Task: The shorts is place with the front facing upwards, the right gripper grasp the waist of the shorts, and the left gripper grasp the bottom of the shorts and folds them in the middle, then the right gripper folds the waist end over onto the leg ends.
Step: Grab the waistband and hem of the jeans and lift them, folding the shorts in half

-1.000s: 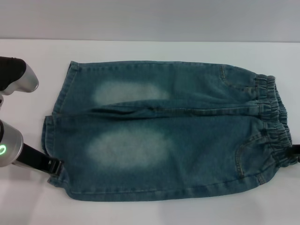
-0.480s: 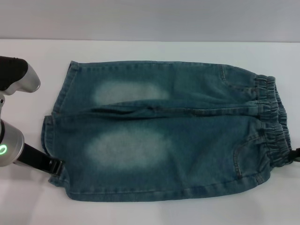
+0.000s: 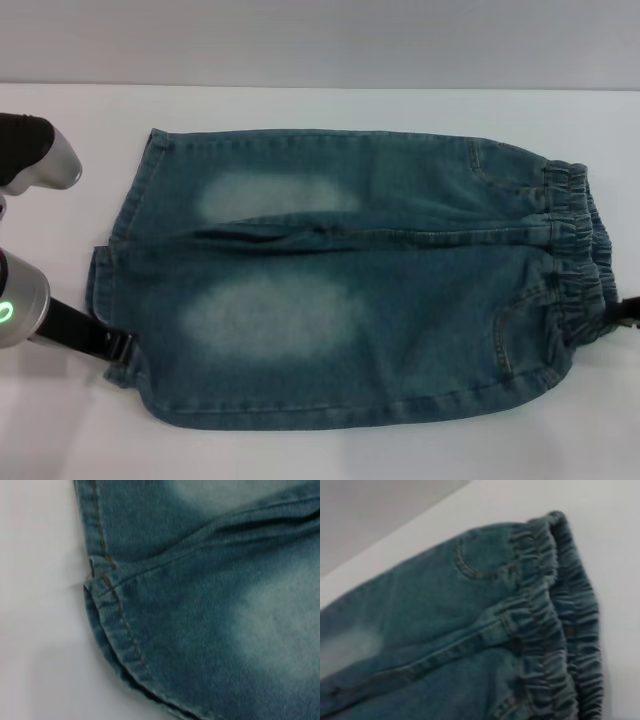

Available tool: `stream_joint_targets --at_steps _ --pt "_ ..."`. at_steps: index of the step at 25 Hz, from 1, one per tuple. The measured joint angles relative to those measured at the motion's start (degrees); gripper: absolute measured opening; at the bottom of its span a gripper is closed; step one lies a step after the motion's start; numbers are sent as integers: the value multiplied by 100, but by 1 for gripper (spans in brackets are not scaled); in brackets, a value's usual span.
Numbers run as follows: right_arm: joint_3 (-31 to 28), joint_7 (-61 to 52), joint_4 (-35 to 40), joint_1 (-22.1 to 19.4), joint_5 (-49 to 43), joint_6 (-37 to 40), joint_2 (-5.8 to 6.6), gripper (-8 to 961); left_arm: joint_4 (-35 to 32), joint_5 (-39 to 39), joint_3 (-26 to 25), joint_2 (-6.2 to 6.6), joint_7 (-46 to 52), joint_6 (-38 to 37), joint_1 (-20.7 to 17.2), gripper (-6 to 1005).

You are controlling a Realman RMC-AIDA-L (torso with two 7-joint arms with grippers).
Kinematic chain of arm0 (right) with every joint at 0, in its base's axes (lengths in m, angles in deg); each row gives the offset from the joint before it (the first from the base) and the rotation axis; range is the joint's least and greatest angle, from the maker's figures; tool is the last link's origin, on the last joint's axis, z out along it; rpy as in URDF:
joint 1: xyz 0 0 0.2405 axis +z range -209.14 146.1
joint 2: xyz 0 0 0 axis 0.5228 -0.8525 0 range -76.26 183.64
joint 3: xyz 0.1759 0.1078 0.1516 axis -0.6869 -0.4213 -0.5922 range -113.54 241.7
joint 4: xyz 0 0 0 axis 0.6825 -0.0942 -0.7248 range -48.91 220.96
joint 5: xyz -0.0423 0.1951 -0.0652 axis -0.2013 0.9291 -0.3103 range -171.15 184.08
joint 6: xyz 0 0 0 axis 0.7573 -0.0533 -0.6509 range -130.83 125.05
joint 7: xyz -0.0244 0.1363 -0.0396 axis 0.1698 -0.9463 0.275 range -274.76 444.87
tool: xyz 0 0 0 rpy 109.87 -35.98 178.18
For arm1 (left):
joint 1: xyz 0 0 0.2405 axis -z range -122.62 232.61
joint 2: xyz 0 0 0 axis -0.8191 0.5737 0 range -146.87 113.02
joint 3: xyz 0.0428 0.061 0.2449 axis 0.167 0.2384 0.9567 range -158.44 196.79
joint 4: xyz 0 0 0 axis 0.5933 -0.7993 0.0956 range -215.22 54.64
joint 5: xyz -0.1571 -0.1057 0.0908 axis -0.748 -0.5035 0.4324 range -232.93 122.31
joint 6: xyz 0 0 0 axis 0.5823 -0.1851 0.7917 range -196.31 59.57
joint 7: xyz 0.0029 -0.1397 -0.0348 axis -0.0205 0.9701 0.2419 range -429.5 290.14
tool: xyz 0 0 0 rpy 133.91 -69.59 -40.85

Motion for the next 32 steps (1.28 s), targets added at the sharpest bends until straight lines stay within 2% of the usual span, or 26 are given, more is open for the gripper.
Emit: stream_joint_targets --at_steps 9,20,28,32 --pt "-198 476 -97 -30 686 209 0 -1 -13 -18 -114 7 0 -467 -63 76" --pt "-405 1387 -623 -51 2135 817 3 -1 -51 -219 -525 14 -83 -1374 -62 80" --pt "-663 2431 -1527 91 3619 1280 14 -1 34 -615 -946 16 -153 -2142 -98 84" --pt "-784 2743 -1907 245 3935 1182 38 0 169 -785 -978 22 -173 -2290 -17 85"
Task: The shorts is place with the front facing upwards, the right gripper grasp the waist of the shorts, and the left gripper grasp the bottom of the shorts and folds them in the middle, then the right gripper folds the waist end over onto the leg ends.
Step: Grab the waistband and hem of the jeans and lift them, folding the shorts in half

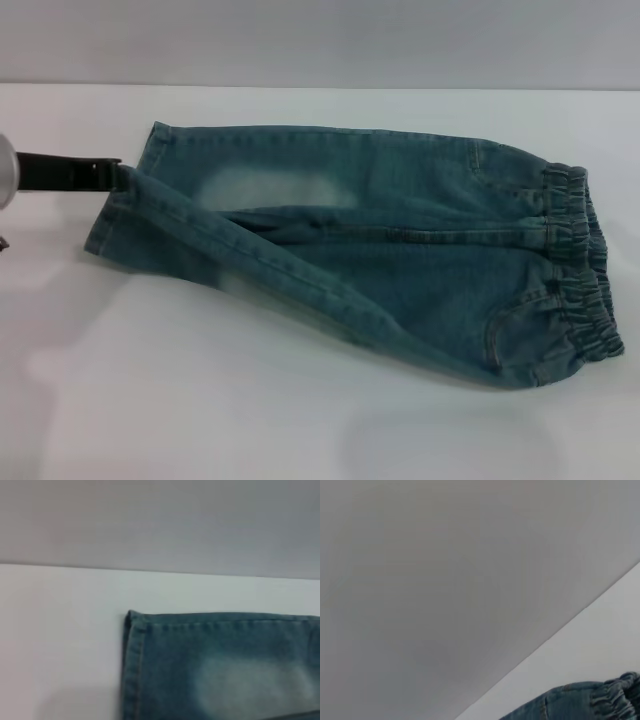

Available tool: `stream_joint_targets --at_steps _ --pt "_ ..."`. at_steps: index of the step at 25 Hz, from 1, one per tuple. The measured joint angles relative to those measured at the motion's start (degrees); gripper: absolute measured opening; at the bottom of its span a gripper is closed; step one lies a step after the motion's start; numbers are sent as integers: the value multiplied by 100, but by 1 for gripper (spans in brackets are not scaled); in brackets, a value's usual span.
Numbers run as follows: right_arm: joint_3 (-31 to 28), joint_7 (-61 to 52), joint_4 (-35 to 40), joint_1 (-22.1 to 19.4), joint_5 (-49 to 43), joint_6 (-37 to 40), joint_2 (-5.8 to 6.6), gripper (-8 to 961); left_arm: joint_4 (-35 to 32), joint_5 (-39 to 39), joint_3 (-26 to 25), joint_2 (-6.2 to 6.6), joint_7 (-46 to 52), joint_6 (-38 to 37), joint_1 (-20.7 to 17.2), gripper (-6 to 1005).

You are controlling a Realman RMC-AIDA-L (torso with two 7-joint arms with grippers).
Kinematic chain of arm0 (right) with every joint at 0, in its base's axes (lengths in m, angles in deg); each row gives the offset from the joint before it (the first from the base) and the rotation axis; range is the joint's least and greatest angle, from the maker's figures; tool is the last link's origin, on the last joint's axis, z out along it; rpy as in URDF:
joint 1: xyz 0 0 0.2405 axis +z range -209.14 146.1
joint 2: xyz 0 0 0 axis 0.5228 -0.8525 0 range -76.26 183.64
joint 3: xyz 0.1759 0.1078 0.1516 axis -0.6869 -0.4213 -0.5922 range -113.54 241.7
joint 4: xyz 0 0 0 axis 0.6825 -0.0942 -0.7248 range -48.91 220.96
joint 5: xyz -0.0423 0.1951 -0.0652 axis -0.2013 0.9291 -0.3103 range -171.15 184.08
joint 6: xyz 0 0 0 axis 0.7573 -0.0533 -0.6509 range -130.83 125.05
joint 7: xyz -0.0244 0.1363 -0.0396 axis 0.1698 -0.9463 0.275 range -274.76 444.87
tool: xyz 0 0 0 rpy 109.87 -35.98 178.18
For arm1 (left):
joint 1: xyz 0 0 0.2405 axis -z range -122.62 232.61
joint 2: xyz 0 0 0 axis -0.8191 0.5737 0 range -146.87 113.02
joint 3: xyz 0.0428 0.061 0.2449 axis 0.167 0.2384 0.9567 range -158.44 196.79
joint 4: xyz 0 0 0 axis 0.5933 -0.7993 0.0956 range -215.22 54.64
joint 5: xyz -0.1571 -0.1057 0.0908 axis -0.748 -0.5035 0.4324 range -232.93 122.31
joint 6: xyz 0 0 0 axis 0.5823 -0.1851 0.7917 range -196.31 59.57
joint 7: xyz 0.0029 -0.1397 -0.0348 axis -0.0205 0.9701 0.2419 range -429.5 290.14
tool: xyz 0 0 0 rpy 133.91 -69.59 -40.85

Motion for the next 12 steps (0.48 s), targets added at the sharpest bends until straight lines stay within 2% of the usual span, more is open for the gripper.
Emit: stream_joint_targets --at_steps 4,11,12 --pt "17 43 157 -156 -236 -68 -6 0 33 -60 73 -12 -22 34 33 87" --pt "43 -339 5 -428 -958 -77 -18 0 32 -166 156 -21 18 168 127 90" --pt "52 -406 -7 -458 -1077 -79 -26 26 33 -176 165 -22 20 184 145 90"
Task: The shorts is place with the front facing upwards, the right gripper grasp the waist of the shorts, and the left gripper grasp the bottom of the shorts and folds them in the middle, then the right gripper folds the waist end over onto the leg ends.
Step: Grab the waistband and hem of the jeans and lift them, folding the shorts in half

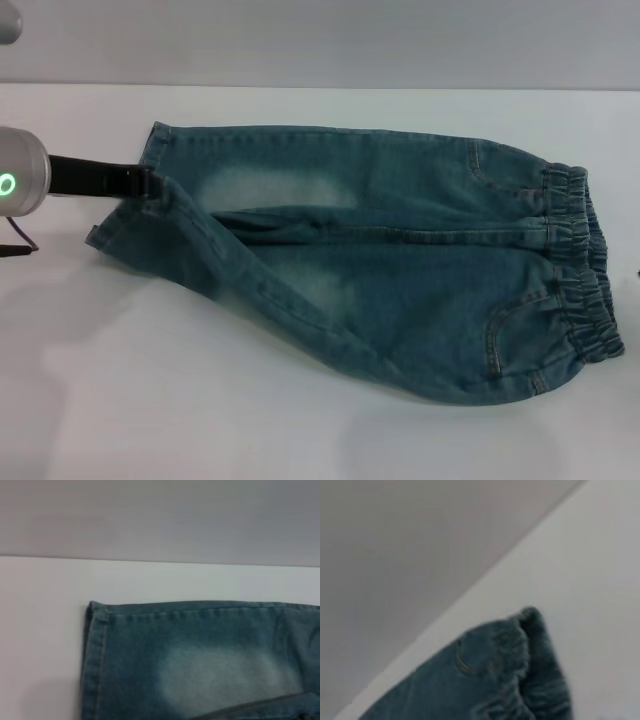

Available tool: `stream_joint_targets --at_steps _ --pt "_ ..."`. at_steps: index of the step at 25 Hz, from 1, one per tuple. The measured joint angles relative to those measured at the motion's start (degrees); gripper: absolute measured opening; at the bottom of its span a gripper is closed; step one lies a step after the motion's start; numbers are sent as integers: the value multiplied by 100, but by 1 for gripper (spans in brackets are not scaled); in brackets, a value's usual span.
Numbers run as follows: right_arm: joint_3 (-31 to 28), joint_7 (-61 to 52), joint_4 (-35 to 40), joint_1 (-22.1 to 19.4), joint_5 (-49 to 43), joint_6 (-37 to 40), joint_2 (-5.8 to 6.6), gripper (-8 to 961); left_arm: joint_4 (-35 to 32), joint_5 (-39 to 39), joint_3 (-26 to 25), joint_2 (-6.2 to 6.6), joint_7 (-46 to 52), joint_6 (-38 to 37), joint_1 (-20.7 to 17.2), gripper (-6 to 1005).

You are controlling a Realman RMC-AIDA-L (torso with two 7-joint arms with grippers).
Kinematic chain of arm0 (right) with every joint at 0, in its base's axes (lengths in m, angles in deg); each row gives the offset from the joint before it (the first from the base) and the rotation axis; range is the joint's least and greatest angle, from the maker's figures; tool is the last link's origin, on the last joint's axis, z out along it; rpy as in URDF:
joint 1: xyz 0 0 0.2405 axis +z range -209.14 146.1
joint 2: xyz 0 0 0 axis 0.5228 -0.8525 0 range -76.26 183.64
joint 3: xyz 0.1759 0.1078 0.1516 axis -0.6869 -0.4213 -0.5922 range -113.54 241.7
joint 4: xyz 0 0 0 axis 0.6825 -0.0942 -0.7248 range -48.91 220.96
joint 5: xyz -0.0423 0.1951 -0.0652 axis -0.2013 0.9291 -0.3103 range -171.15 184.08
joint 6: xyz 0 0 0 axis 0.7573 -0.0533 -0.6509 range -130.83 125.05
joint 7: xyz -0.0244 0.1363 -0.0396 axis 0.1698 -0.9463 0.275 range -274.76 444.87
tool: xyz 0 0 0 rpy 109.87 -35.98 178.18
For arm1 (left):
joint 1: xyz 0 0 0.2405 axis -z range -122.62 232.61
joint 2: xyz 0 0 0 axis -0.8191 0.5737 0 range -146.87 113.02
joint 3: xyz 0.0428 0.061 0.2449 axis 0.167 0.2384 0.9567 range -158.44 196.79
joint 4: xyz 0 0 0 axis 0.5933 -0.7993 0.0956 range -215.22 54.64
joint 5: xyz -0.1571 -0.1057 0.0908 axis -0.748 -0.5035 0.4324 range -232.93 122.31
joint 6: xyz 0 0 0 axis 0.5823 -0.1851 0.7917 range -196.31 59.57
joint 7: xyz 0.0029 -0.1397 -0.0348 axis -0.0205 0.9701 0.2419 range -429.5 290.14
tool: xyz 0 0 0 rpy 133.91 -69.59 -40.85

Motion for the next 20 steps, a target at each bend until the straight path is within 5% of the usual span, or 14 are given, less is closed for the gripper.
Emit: stream_joint_targets --at_steps 14,20 --pt "522 -183 -136 46 -96 124 -5 502 91 36 3 0 47 92 161 96" --pt "499 -212 -199 35 -101 125 7 494 92 40 2 7 53 113 186 99"
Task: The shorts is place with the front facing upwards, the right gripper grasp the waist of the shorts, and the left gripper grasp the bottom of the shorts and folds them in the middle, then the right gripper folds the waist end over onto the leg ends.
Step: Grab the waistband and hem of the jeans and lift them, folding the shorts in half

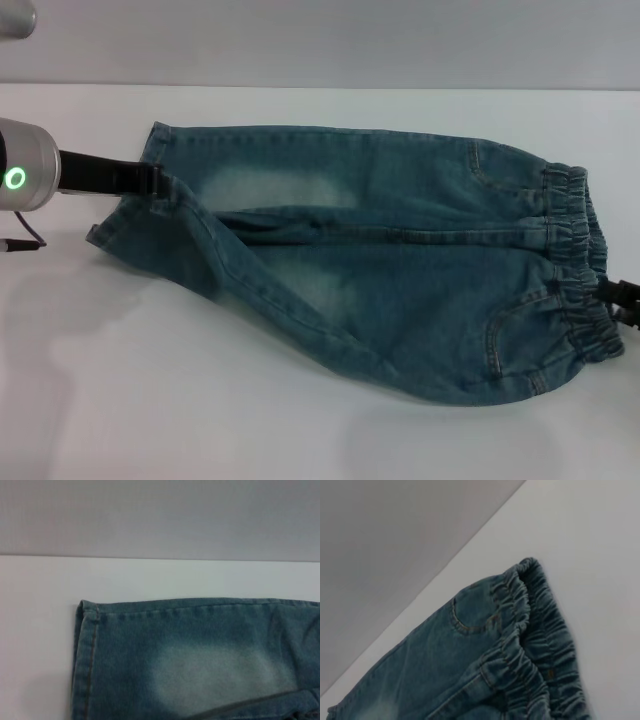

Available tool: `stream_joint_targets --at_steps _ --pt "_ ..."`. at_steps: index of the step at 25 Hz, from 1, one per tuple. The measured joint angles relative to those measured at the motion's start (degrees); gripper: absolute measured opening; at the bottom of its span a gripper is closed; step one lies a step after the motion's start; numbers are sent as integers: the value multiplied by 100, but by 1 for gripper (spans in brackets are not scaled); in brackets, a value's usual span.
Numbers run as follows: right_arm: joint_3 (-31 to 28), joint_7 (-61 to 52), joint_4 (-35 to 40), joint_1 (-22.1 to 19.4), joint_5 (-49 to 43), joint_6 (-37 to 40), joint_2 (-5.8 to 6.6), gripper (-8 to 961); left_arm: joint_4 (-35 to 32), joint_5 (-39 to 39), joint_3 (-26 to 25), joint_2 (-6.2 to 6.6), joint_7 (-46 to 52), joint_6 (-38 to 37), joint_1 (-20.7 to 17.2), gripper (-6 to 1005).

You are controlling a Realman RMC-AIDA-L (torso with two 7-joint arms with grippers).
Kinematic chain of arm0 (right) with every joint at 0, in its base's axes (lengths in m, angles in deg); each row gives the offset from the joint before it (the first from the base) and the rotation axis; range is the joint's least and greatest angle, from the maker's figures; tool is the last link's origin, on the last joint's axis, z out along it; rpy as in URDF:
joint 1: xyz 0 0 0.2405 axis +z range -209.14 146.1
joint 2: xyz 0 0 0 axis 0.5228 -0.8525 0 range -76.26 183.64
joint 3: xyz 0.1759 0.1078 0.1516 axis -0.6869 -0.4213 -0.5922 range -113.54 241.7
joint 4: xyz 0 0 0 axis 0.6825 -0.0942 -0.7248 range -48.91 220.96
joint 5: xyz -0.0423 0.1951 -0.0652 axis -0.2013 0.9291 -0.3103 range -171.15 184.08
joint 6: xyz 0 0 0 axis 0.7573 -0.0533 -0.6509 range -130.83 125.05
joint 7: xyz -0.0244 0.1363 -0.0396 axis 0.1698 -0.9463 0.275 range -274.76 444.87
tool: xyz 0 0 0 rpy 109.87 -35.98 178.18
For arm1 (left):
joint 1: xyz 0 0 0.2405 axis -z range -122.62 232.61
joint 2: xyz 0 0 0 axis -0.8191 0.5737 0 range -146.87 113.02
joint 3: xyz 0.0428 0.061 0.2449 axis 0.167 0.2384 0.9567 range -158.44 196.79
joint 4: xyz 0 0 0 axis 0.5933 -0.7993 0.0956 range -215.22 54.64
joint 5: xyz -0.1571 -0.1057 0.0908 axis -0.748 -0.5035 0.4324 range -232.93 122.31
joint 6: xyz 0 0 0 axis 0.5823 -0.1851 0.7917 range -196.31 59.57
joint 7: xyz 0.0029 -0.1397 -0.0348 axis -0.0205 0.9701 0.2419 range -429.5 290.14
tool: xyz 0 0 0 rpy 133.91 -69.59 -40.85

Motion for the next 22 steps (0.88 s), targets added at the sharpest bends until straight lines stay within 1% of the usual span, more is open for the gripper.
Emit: stream_joint_targets --at_steps 12,19,22 --pt "78 -8 -222 244 -1 -58 7 477 43 -15 42 2 -46 0 -3 104" --pt "164 -8 -224 295 6 -139 7 467 44 -32 51 11 -55 -3 63 107" --pt "207 39 -198 297 9 -180 9 323 44 -32 59 11 -56 -3 78 108"
